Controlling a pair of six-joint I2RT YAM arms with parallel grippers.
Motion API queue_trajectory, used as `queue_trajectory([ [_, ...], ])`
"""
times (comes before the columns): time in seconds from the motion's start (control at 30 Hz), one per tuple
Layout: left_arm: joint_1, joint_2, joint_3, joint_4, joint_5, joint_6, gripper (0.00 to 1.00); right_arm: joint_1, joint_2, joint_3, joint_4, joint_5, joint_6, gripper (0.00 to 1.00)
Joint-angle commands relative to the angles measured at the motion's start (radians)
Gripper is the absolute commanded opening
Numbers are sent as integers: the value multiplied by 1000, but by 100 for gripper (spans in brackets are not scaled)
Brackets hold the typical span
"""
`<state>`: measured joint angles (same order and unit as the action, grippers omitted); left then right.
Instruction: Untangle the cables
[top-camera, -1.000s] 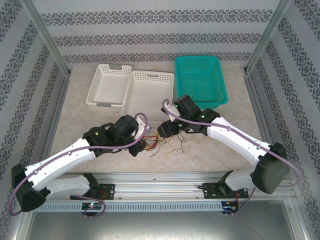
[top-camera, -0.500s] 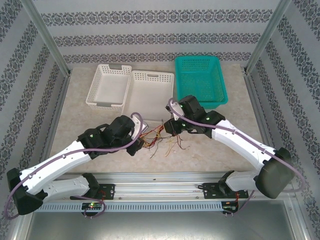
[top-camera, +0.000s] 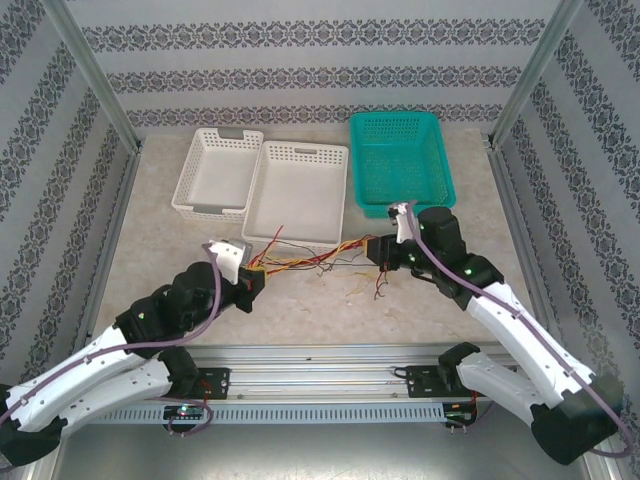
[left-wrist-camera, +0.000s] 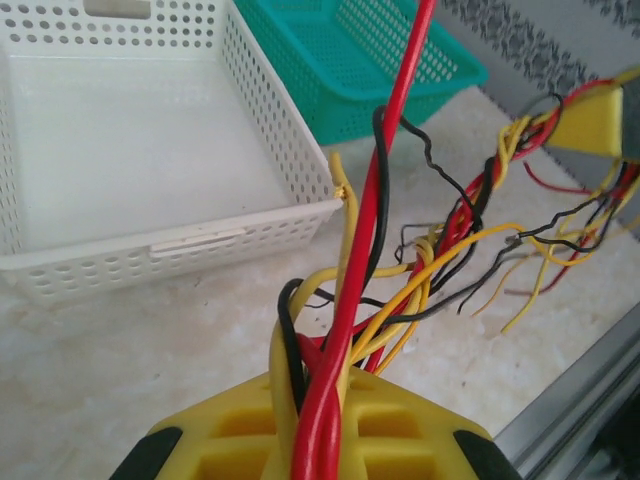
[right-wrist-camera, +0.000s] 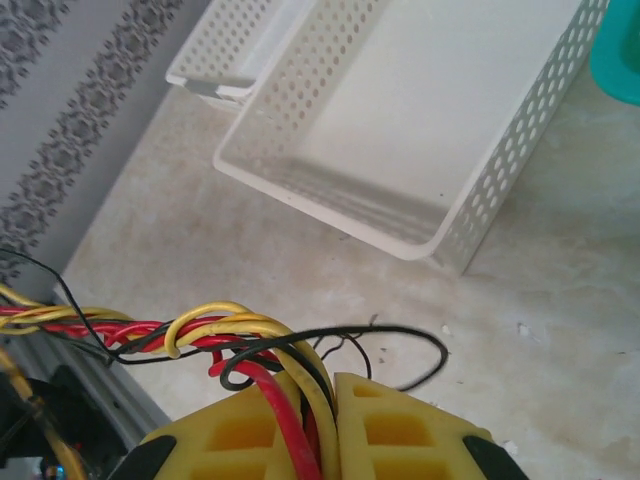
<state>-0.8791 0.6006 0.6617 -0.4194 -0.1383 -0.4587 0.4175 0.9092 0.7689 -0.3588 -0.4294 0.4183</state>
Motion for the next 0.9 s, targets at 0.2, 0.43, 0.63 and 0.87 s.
queue_trajectory([
  [0.2,5,-180,-186,56,-229,-328,0,-150,-73,-93,-8,105,70,0],
  [0.43,5,-100,-199,137,-174,-337,0,-153,-135,-103,16,50,66,29],
  [0.63,5,-7,-161,256,-125,-342,0,-153,-211,-97,10,61,50,48],
  [0.87,5,63,-93,334,-36,-354,0,-103,-252,-153,78,6,119,52],
])
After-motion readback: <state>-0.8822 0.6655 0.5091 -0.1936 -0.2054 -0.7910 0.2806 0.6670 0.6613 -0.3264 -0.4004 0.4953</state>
